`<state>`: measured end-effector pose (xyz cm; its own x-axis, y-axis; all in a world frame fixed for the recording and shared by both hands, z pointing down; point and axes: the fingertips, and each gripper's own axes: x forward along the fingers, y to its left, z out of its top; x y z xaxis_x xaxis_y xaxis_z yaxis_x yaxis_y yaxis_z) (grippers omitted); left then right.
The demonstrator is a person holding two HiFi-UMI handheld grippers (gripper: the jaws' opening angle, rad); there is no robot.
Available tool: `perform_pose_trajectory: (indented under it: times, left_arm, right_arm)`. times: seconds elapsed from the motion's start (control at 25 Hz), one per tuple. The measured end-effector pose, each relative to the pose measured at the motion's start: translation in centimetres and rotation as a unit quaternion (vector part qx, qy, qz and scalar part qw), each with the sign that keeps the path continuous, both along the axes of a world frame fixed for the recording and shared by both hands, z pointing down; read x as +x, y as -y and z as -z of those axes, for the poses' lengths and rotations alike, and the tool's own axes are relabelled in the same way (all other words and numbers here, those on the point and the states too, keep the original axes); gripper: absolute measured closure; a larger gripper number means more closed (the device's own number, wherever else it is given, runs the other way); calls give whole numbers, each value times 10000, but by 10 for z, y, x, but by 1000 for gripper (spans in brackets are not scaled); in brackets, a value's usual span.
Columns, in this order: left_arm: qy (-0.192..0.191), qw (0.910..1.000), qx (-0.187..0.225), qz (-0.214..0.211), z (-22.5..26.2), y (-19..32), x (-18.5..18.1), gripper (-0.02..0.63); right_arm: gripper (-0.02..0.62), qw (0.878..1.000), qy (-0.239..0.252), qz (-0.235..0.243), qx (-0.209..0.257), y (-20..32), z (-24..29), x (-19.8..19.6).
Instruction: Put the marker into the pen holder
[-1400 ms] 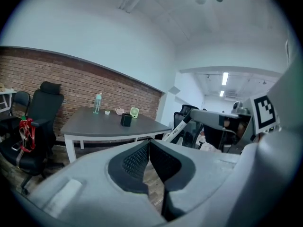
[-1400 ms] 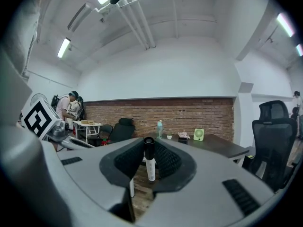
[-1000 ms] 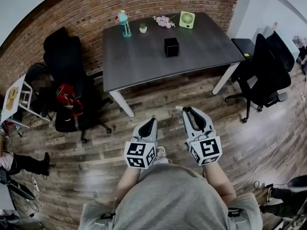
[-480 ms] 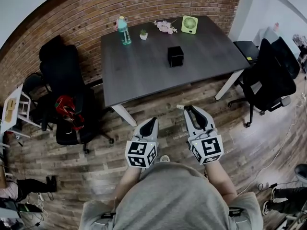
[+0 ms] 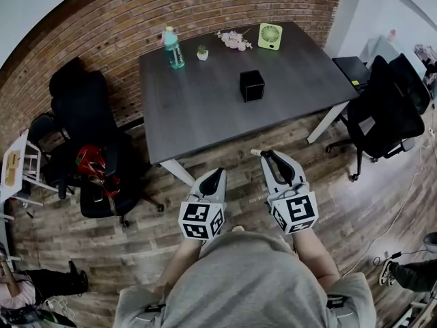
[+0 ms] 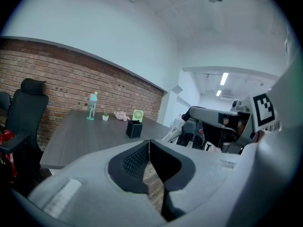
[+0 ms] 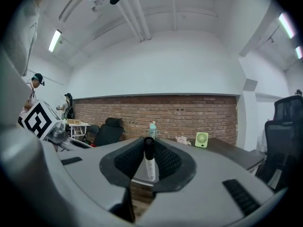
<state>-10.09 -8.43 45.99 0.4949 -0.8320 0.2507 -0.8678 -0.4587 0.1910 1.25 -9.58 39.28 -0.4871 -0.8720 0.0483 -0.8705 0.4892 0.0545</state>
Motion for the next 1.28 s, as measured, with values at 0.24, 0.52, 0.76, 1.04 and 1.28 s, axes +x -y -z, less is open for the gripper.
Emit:
perform_pose_trajectory:
  times: [0.24, 0.52, 0.76, 1.04, 1.28]
  left_arm:
    - [-69, 9999, -98, 6, -7, 10, -5, 588]
    - [-118, 9997, -194, 66, -12, 20, -9, 588]
    - [-98, 9996, -185, 178, -15, 37, -15, 588]
    - [-6, 9997, -167, 188, -19, 78, -11, 588]
    - [24, 9997, -181, 148, -18, 125, -5, 588]
  right_arm:
    - [525, 9999, -69, -41, -102, 8, -5, -3]
    - [525, 9997, -123, 9, -207, 22, -10, -7]
    - [525, 9999, -59, 57, -149, 42, -11, -9]
    - [525, 9999, 11, 70, -80, 83, -12, -6]
    - [525, 10000, 15, 2, -77, 129, -9, 2]
